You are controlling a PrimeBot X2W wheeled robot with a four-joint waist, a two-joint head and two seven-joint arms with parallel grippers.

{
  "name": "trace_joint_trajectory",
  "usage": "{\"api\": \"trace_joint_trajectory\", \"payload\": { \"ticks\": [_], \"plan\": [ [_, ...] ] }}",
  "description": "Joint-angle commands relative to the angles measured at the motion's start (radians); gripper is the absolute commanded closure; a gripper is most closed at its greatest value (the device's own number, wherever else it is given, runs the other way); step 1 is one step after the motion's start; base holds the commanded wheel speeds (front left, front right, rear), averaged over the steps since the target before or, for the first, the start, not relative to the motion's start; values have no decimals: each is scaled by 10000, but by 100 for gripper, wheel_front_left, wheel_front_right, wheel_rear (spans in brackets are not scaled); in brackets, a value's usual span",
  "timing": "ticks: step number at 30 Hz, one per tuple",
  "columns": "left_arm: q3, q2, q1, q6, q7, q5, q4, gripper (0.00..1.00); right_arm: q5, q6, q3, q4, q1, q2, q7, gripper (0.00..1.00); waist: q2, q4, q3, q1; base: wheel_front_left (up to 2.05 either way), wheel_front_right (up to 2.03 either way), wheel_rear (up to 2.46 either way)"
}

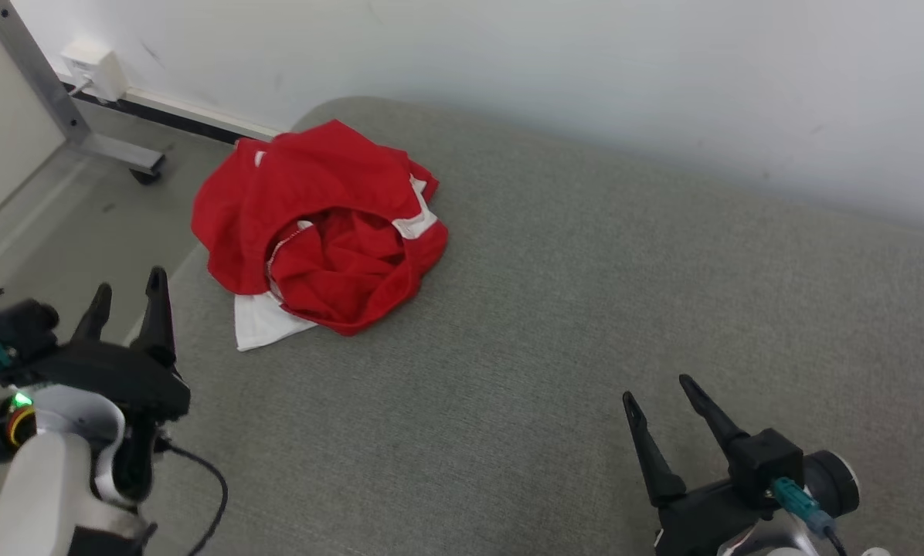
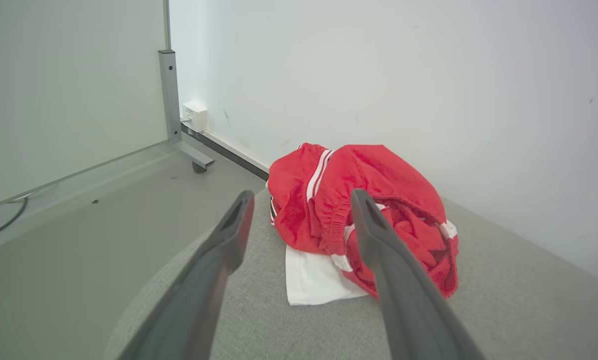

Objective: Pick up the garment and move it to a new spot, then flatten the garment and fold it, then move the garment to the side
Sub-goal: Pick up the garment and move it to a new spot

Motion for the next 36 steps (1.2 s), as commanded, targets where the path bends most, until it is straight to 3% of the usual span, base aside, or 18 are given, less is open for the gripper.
{"api": "trace_joint_trajectory", "payload": {
  "ticks": [1,9,17,36],
  "plan": [
    [5,56,-524,-11,456,-895,80,0,-58,9,2,-318,-191,-223,121,0,-1,-1375,1731,-1,0,0,0],
    [528,946,-1945,-4,2094,-2962,288,0,-144,9,-26,-1414,-235,-540,517,0,-1,-2005,2754,-1,0,0,0],
    [1155,1701,-2885,298,3191,-3744,371,0,-211,9,-210,-2285,-83,-644,744,0,-1,-2527,3534,-1,0,0,0],
    [1483,2463,-3106,1570,3935,-3658,-431,0,-258,-7,-359,-2935,-180,-489,689,0,-1,-3407,5024,-1,0,0,0]
  ]
}}
